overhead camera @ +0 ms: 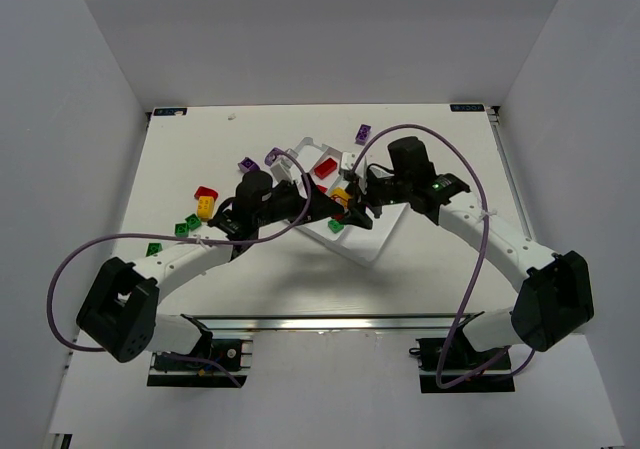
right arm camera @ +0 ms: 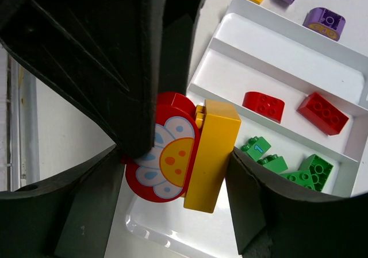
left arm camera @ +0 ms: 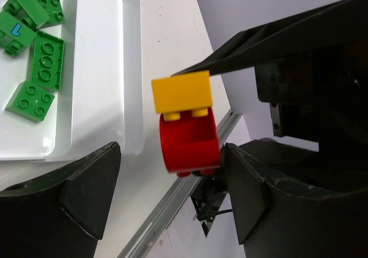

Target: Sort the legos into containers by color

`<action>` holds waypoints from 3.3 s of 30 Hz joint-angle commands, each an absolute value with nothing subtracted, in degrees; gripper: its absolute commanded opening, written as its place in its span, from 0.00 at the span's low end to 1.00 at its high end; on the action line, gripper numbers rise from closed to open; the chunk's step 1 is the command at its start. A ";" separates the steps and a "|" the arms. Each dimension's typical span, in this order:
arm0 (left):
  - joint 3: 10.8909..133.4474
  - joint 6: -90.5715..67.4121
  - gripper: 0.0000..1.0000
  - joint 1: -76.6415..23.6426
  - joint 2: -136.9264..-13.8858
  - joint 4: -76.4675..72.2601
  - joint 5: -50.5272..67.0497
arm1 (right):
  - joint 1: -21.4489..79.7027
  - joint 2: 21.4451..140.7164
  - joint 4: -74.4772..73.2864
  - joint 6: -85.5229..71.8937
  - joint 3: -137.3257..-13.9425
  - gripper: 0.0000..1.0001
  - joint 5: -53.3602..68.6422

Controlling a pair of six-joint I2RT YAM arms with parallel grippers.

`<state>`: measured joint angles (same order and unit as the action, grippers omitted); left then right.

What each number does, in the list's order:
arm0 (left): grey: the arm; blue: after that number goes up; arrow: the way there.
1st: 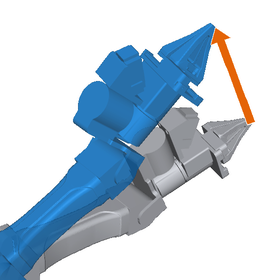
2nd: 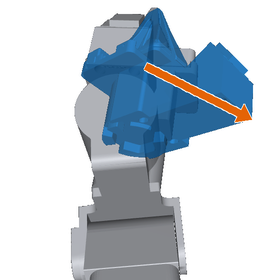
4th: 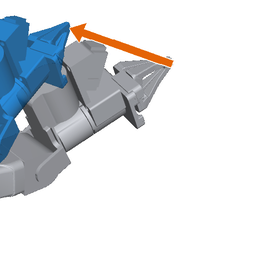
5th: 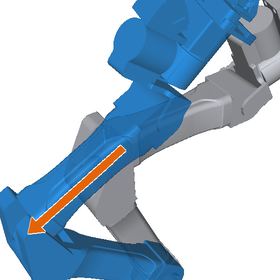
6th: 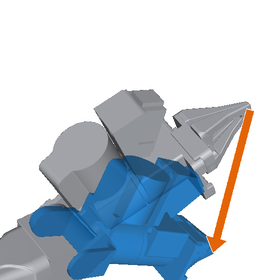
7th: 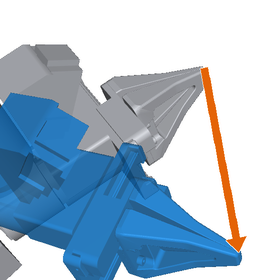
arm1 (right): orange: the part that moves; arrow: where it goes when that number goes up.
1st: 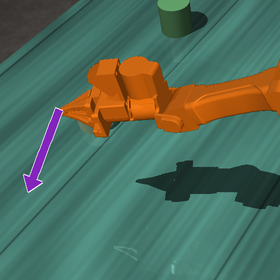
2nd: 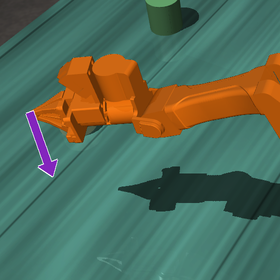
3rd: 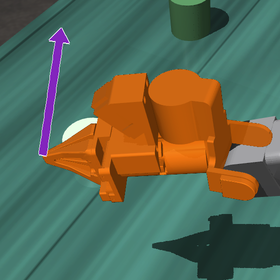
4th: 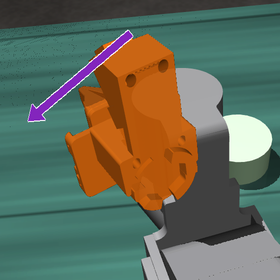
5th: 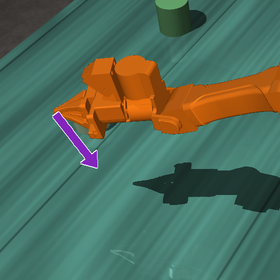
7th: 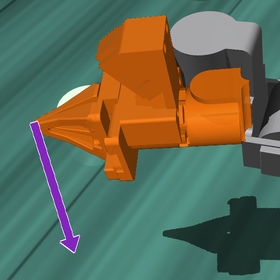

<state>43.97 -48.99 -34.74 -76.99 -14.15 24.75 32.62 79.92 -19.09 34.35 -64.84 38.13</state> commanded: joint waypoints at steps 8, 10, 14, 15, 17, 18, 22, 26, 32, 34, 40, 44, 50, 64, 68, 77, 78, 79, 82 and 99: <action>46.50 -49.66 0.58 -35.07 -78.66 -17.22 28.12 | 34.10 79.01 -16.87 33.22 -66.36 0.18 39.46; 46.15 -50.10 0.48 -35.07 -79.10 -18.28 28.82 | 34.10 78.93 -16.87 33.31 -66.18 0.22 39.38; 46.14 -49.40 0.28 -35.07 -78.75 -18.20 28.92 | 34.01 78.84 -16.87 33.31 -65.92 0.35 39.29; 46.23 -48.61 0.24 -35.07 -78.58 -17.24 28.83 | 34.10 78.84 -16.87 33.48 -65.83 0.39 39.20; 46.32 -46.42 0.16 -35.07 -77.70 -15.57 28.39 | 34.10 78.75 -17.31 34.36 -65.66 0.52 38.67; 46.14 -45.45 0.16 -35.07 -77.17 -15.21 28.21 | 34.10 78.75 -17.49 34.97 -65.57 0.57 38.76; 44.92 -37.74 0.12 -35.07 -73.66 -10.91 25.49 | 34.01 78.40 -21.35 39.27 -65.48 0.89 39.55; 42.54 -29.81 0.03 -35.07 -67.96 -5.72 22.33 | 33.66 77.43 -24.51 42.53 -64.78 0.89 41.04; 36.92 -16.71 0.00 -35.07 -59.52 -0.97 22.58 | 33.31 77.52 -33.12 51.13 -66.09 0.89 49.11; 34.38 -12.68 0.00 -35.07 -55.82 -0.88 24.59 | 33.22 78.39 -36.38 52.64 -67.41 0.89 51.75; 33.22 -2.75 0.00 -35.42 -50.98 4.21 26.63 | 34.97 84.18 -45.68 59.40 -74.42 0.86 59.85; 35.06 4.38 0.00 -37.08 -50.62 8.25 26.02 | 37.79 88.32 -48.60 59.68 -79.96 0.84 60.38; 38.32 8.43 0.00 -38.23 -51.59 11.86 23.82 | 41.04 92.46 -47.72 57.40 -84.19 0.83 58.18; 39.29 7.12 0.00 -39.73 -52.38 9.23 23.55 | 42.19 95.18 -43.16 52.57 -83.67 0.79 59.94; 39.55 7.03 0.00 -40.08 -52.91 8.96 23.47 | 42.36 95.89 -42.28 51.68 -83.76 0.74 60.21; 39.55 7.03 0.00 -40.17 -53.09 8.61 22.76 | 42.36 96.86 -44.29 53.35 -84.20 0.34 59.07; 39.46 7.12 0.00 -40.17 -53.09 8.87 22.68 | 42.28 96.77 -44.64 53.70 -84.11 0.32 58.89; 39.20 7.29 0.00 -40.17 -52.91 8.96 22.41 | 42.19 96.77 -44.56 53.79 -83.94 0.30 58.54; 38.59 7.56 0.00 -40.17 -52.47 9.14 22.15 | 41.93 96.59 -44.56 53.88 -83.50 0.22 58.01; 34.80 0.90 0.00 -40.08 -50.97 8.53 10.57 | 28.92 90.01 -29.20 39.30 -72.26 0.08 42.12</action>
